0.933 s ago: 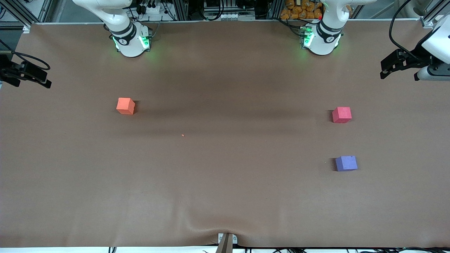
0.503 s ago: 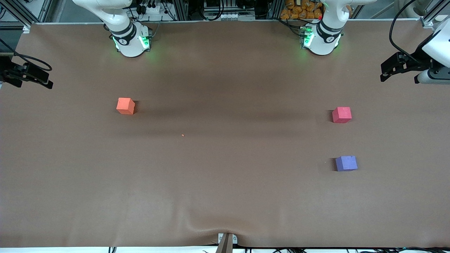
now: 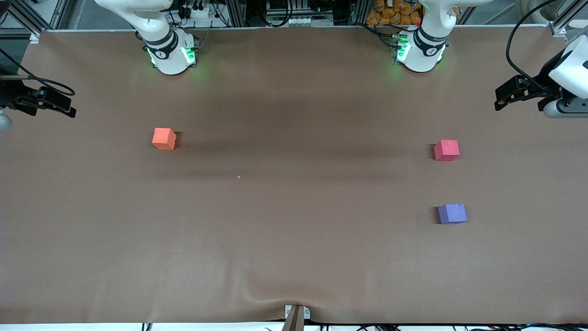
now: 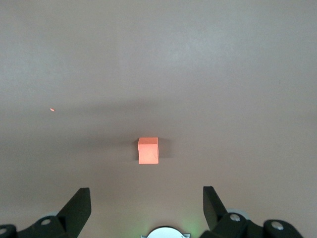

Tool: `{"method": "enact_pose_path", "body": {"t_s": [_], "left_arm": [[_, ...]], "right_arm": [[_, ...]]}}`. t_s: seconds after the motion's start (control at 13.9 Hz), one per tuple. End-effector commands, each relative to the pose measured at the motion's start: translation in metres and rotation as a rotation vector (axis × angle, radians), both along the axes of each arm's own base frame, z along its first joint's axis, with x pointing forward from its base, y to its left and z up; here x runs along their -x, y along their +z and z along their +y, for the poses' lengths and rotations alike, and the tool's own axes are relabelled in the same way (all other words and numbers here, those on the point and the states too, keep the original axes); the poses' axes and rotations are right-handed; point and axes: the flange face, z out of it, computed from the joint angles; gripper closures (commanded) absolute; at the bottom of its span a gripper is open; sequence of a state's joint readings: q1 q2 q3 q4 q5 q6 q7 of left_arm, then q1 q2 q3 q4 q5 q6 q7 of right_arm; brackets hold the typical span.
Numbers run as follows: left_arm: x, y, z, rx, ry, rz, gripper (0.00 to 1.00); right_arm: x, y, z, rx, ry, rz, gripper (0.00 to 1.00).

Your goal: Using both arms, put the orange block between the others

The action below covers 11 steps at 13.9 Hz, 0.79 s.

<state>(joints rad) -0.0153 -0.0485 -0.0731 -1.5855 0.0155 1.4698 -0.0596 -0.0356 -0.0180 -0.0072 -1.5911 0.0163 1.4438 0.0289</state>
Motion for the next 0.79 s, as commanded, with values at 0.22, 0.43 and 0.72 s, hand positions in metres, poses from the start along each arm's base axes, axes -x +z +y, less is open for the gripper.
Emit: {"method": "enact_pose_path", "body": {"t_s": [0.22, 0.43, 0.72], "left_arm": [[-0.001, 0.003, 0.0, -0.007, 0.012, 0.006, 0.0], [-0.007, -0.004, -0.001, -0.006, 0.011, 0.01, 0.0], [-0.01, -0.001, -0.007, 0.012, 0.004, -0.011, 0.0]], "right_arm": [[0.003, -0.104, 0.012, -0.004, 0.014, 0.101, 0.0], [0.008, -0.181, 0.023, -0.004, 0.034, 0.197, 0.0], [0.029, -0.277, 0.035, -0.001, 0.055, 0.253, 0.0]]}}
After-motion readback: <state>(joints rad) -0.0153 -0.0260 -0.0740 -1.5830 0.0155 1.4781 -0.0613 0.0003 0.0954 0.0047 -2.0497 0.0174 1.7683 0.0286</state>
